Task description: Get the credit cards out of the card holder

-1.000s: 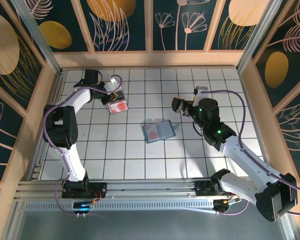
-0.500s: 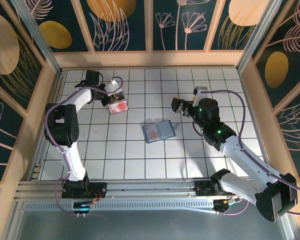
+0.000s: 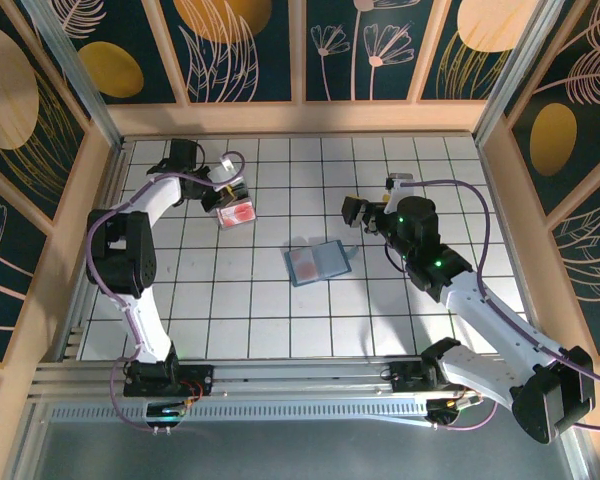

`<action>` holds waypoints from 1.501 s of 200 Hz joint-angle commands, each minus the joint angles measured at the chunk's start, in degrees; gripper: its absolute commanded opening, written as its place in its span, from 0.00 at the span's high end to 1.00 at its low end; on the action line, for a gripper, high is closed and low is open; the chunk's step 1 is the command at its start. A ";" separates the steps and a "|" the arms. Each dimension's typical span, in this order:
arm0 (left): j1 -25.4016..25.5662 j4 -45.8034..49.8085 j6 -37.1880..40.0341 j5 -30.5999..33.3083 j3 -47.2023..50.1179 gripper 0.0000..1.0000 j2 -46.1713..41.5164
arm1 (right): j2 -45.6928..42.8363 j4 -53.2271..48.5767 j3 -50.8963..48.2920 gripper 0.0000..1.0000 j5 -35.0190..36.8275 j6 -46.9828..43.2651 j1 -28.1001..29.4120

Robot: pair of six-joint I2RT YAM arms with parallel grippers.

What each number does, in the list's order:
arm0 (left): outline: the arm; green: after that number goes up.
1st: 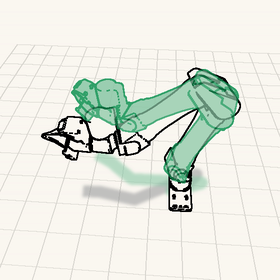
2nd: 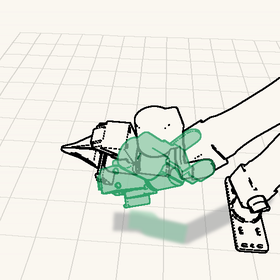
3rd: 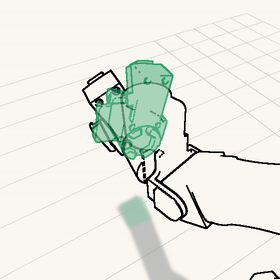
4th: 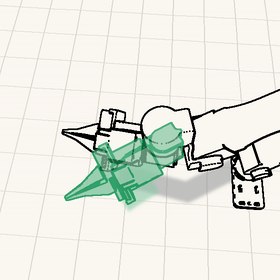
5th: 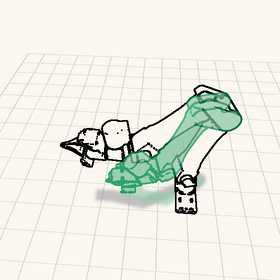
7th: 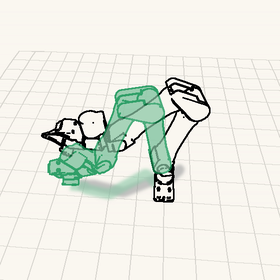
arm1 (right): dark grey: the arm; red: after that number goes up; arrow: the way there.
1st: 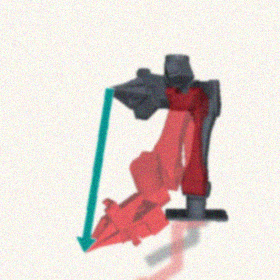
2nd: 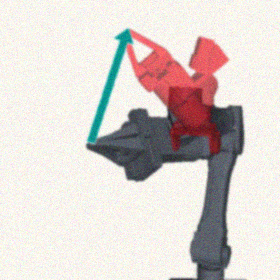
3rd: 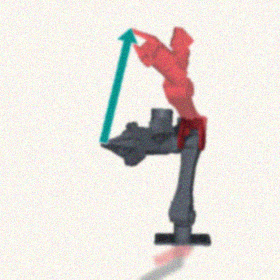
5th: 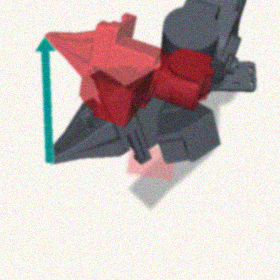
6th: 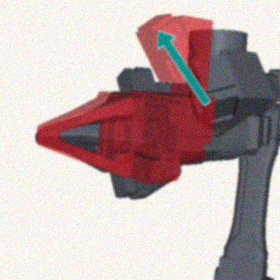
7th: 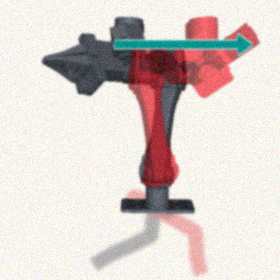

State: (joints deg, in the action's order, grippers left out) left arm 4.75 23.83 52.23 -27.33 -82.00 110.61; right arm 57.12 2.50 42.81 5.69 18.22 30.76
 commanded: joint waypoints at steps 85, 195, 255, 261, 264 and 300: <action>-0.53 -16.55 -30.01 -4.68 10.37 0.03 -21.27 | 2.88 -4.51 2.63 0.08 1.57 -0.22 3.52; 8.71 -39.36 -59.78 17.28 34.98 0.01 -40.01 | 5.77 -5.19 -0.69 0.07 4.71 1.73 5.16; 18.11 -46.66 -71.85 38.03 50.78 0.01 -52.74 | 11.03 -5.38 -0.03 0.12 4.79 2.26 7.34; 19.57 -46.24 -71.93 40.83 51.48 0.01 -53.63 | 11.92 -5.48 0.25 0.13 5.06 2.29 7.99; 20.35 -46.01 -72.07 42.20 51.83 0.01 -54.06 | 12.33 -5.60 0.40 0.13 5.21 2.26 8.25; 27.69 -43.69 -74.67 55.70 53.72 0.01 -55.68 | 18.54 -6.74 3.13 0.20 6.05 2.59 12.34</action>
State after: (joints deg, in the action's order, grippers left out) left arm 29.02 -18.74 -18.46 14.90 -29.54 55.96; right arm 72.16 -3.36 43.09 9.76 19.97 40.53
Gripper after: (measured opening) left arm 0.988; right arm 0.823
